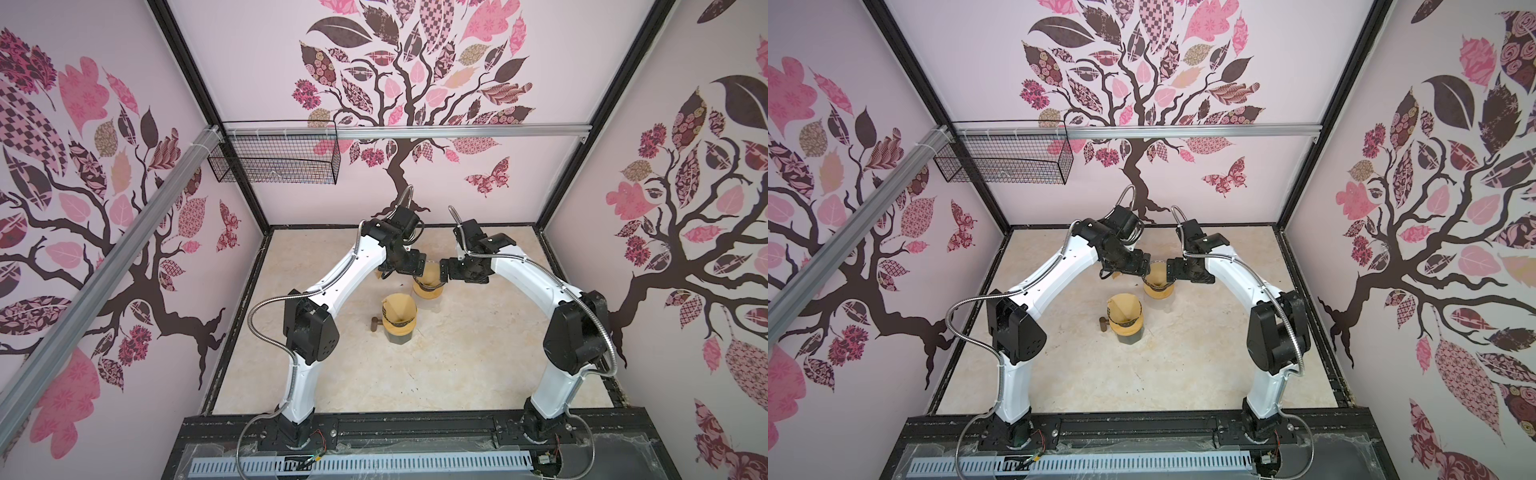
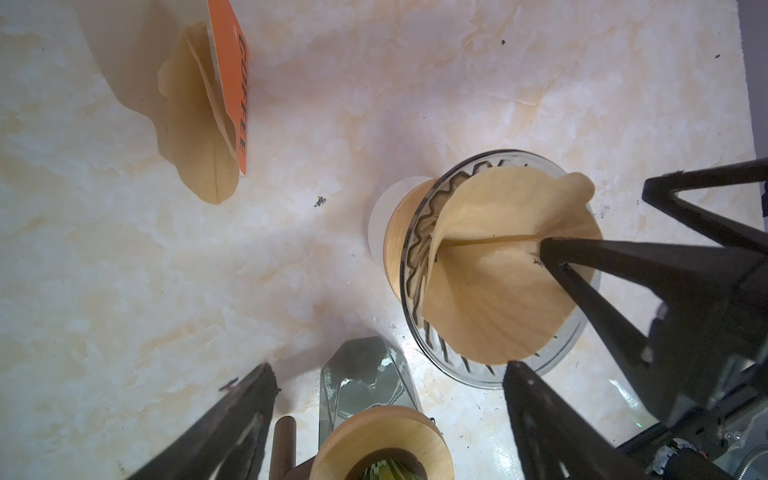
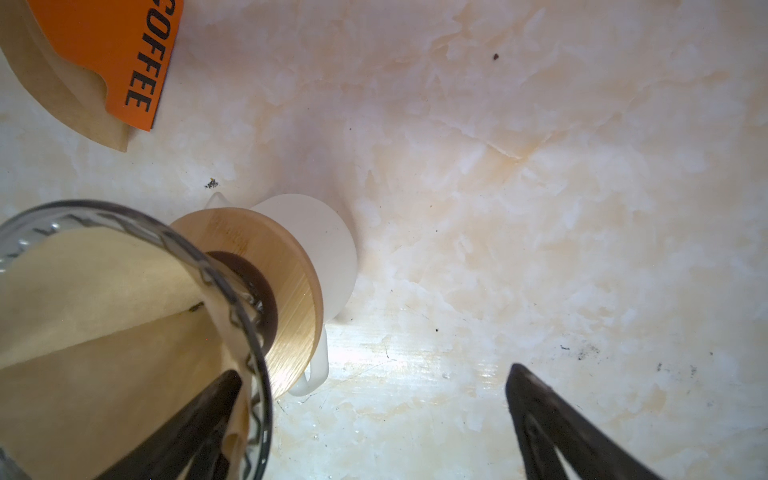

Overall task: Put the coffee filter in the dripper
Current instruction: 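Smooth the filter against the dripper walls with both grippers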

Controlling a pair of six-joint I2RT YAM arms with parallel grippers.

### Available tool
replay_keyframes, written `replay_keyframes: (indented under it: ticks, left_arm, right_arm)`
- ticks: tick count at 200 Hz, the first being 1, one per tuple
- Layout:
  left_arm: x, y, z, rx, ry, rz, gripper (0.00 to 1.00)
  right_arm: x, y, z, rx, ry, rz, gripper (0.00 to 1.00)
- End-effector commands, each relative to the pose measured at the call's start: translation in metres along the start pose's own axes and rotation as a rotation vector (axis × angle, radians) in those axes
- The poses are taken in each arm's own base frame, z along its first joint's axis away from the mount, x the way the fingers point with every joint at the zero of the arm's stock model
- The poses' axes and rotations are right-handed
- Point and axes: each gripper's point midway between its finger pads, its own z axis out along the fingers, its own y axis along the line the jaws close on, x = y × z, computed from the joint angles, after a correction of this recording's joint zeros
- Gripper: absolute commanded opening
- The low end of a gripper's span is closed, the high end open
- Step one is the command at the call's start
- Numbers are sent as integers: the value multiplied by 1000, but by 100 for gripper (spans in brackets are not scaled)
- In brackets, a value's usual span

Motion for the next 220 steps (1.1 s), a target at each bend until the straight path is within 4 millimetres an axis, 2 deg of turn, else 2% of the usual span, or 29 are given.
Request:
replay_keyframes:
  ticks: [1,135,220]
  left_arm:
    - [-3,-2,0,14,-9,-11,88]
    - [-4,4,27,-20,38,-15,88]
    - [8,3,35,-1,72,-14,87]
  right_arm:
    - [-11,3,-14,4,-33,-15,100]
    - [-14,6,-24,-18,-48,-15,100]
    - [-19,8,-29,-22,-64,-14,100]
